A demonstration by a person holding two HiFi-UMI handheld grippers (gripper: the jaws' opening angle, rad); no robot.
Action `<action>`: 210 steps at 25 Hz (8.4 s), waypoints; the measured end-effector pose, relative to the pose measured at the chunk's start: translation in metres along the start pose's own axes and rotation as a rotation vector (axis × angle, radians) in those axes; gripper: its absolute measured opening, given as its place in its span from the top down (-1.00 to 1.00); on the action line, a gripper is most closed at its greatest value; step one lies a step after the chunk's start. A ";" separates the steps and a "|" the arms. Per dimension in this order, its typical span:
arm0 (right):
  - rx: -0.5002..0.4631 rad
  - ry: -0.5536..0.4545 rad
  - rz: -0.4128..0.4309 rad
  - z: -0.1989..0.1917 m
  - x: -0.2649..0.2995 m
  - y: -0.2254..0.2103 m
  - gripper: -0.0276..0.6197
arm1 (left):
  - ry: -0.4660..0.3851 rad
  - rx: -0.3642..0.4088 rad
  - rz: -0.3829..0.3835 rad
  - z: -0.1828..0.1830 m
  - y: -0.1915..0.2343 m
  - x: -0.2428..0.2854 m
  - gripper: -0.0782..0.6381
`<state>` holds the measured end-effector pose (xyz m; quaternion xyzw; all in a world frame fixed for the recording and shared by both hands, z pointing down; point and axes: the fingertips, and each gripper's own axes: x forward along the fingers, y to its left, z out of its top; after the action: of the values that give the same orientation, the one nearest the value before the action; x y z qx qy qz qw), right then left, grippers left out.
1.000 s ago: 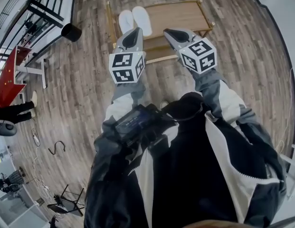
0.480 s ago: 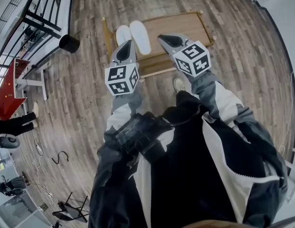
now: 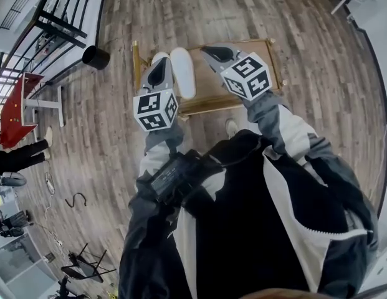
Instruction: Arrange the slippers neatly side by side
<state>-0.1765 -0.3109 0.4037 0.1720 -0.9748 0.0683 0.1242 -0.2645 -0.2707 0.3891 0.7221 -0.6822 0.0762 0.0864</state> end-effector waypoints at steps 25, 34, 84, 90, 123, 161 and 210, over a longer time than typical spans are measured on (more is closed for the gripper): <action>0.054 0.220 0.063 -0.069 0.105 -0.014 0.60 | 0.029 -0.002 -0.032 -0.002 0.042 0.051 0.77; 0.195 0.499 0.015 -0.180 0.154 -0.015 0.35 | 0.038 0.014 -0.079 -0.005 0.054 0.047 0.77; 0.090 0.113 -0.132 -0.051 0.004 -0.063 0.85 | -0.015 -0.028 -0.219 0.000 0.020 0.076 0.77; 0.066 0.088 -0.164 -0.045 -0.024 -0.070 0.85 | -0.024 -0.070 -0.224 0.000 0.014 0.081 0.76; 0.271 0.578 -0.243 -0.300 -0.019 -0.191 0.85 | 0.067 -0.053 -0.198 -0.021 -0.020 0.109 0.76; 0.098 -0.047 -0.188 -0.055 -0.026 -0.136 0.91 | 0.027 -0.040 -0.214 -0.011 -0.002 0.107 0.76; -0.006 -0.109 -0.190 -0.008 -0.061 -0.078 0.91 | 0.845 -0.069 0.103 -0.321 0.140 0.104 0.15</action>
<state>-0.0918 -0.3628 0.4023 0.2668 -0.9596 0.0439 0.0777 -0.3957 -0.3063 0.7284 0.5892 -0.6240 0.3468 0.3785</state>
